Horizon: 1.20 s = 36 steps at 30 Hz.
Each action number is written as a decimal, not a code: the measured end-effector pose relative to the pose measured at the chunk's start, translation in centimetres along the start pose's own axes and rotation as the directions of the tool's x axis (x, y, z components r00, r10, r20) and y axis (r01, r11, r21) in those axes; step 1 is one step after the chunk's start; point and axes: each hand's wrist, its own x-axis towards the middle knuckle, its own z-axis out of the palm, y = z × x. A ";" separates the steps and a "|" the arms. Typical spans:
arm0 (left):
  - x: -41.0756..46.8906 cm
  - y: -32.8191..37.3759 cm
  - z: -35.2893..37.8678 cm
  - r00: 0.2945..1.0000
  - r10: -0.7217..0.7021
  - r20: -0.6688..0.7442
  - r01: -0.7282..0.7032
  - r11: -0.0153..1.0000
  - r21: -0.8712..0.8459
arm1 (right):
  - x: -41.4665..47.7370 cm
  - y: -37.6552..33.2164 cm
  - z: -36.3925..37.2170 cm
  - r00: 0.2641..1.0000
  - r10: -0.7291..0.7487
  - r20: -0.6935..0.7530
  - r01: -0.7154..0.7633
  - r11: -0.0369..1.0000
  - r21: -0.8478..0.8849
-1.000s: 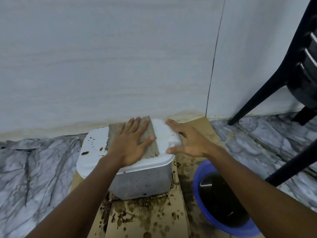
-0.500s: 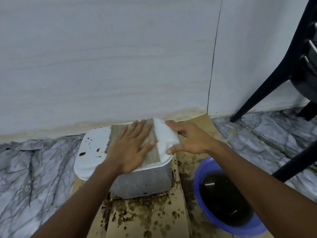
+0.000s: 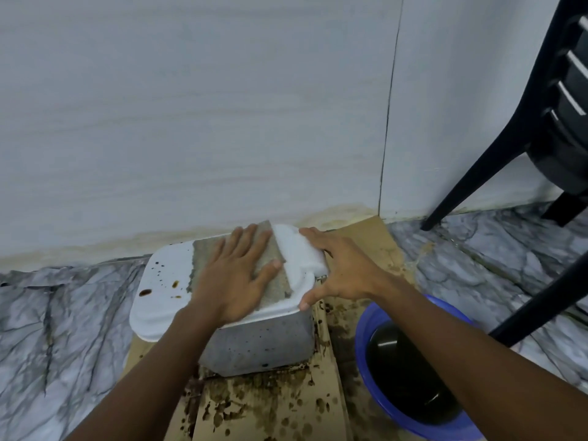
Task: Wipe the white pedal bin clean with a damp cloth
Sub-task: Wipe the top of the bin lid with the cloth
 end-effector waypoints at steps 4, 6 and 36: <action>3.4 4.1 0.4 0.998 -0.040 0.043 0.040 0.999 -0.005 | 0.3 -0.1 -0.4 1.000 0.018 0.015 -0.018 1.000 0.016; 3.3 6.2 0.8 0.998 0.046 0.032 -0.046 0.999 0.011 | 0.3 0.0 -0.6 0.999 -0.001 0.033 0.000 0.999 0.046; 1.5 -0.2 -0.9 0.991 -0.106 0.081 0.109 0.994 -0.031 | 0.4 -3.2 -0.1 0.982 0.178 0.070 -0.151 0.947 -0.284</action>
